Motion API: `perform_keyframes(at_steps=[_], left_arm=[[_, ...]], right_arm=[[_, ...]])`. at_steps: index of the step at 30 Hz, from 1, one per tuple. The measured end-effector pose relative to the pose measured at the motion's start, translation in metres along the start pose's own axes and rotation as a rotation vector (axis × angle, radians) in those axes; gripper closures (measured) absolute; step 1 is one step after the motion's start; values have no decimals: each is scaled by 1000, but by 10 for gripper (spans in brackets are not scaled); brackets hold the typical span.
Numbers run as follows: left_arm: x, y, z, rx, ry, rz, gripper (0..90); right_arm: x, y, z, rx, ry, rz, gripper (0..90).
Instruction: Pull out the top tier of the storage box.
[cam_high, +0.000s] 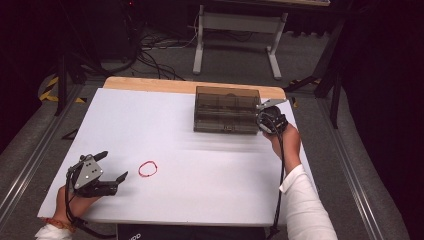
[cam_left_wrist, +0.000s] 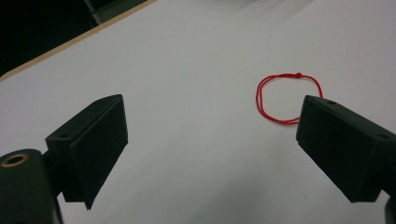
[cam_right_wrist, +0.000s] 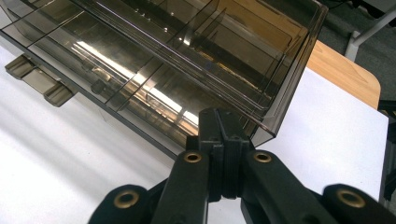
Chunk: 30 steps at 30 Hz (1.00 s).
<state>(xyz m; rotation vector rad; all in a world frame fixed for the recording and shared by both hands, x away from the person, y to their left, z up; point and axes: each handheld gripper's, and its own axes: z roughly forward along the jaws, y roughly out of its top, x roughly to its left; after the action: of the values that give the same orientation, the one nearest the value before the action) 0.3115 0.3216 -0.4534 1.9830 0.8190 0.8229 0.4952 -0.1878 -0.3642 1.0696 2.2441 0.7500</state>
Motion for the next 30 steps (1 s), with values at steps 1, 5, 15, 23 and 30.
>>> perform_keyframes(at_steps=[1,5,15,23,30], left_arm=[[0,0,0,0,0,0,99],[-1,0,0,0,-4,3,101],[0,0,2,10,2,6,102],[-1,0,2,11,-3,4,103],[-1,0,2,12,-5,3,103]], right_arm=[[0,0,0,0,0,0,900],[0,1,2,3,-1,-6,900],[1,1,15,29,12,4,890],[3,-2,16,18,18,5,900],[5,-5,12,22,37,-11,900]])
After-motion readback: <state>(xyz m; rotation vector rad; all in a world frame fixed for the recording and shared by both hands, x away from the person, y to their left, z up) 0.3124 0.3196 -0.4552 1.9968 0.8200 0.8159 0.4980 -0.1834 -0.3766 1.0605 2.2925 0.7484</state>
